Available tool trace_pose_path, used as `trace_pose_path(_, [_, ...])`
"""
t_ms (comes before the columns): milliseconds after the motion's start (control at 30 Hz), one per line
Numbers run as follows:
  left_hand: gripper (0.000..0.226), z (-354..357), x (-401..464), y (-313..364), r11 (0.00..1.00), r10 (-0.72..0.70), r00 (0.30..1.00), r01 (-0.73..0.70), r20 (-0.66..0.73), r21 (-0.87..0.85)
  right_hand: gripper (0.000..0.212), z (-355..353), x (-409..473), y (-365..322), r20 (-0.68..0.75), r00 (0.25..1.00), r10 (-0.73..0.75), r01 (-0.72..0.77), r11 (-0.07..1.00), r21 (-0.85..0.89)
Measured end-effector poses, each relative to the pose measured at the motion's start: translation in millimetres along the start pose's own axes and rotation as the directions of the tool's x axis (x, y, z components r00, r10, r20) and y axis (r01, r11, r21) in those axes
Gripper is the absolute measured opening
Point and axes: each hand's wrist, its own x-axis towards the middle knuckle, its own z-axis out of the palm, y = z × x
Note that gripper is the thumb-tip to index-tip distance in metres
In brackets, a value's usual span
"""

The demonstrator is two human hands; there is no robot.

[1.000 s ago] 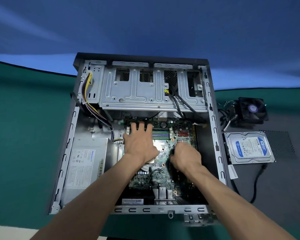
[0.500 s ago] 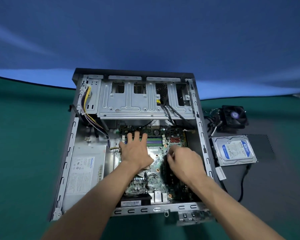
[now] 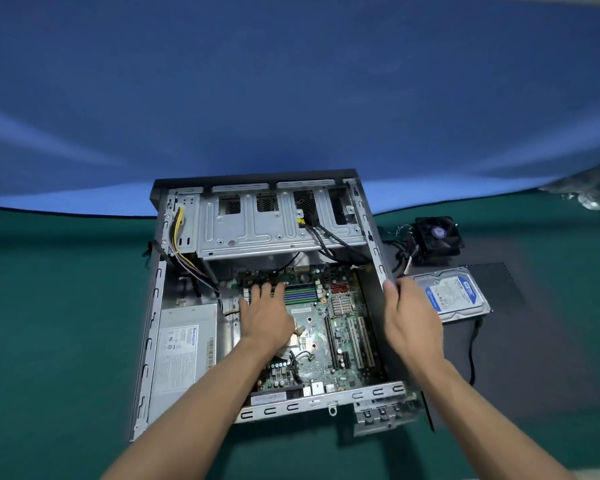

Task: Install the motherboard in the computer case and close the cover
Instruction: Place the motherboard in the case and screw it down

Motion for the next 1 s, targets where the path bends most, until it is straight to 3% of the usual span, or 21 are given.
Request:
trace_pose_path(133, [0.052, -9.3, -3.6, 10.2, 1.0, -0.006, 0.999, 0.005, -0.034, -0.027, 0.027, -1.0, 5.1, 1.1, -0.019, 0.998, -0.062, 0.062, 0.998, -0.014])
trace_pose_path(233, [0.045, -24.5, -5.0, 39.8, 0.982, 0.063, 0.996, -0.073, -0.058, -0.176, 0.029, -2.3, 6.1, 2.6, 0.002, 0.999, -0.048, 0.048, 0.999, 0.026])
trace_pose_path(367, [0.011, -48.0, -9.0, 91.2, 0.923, 0.084, 0.97, -0.162, -0.227, -0.35, 0.029, -8.5, 12.8, 13.3, 0.085, 0.99, -0.115, 0.11, 0.992, 0.055])
trace_pose_path(567, [0.032, -46.9, -3.3, 149.5, 0.921, 0.006, 0.944, -0.133, -0.329, -0.366, 0.027, -24.4, 39.3, 59.7, 0.34, 0.902, -0.265, 0.136, 0.923, 0.36])
trace_pose_path(733, [0.046, -36.2, -0.7, 173.2, 0.953, -0.128, 0.893, -0.01, -0.431, -0.303, 0.017, -7.2, 49.8, 85.6, 0.471, 0.854, -0.22, -0.059, 0.859, 0.509])
trace_pose_path(867, [0.05, -35.9, -3.5, 180.8, 0.984, -0.088, 0.89, 0.008, -0.448, -0.178, 0.008, 2.5, 63.7, 99.1, 0.422, 0.9, -0.113, -0.107, 0.879, 0.464])
trace_pose_path(1000, [0.05, -34.9, -3.7, 183.3, 0.986, -0.056, 0.894, -0.02, -0.444, -0.166, 0.01, 10.2, 72.2, 104.4, 0.427, 0.896, -0.121, -0.022, 0.949, 0.315])
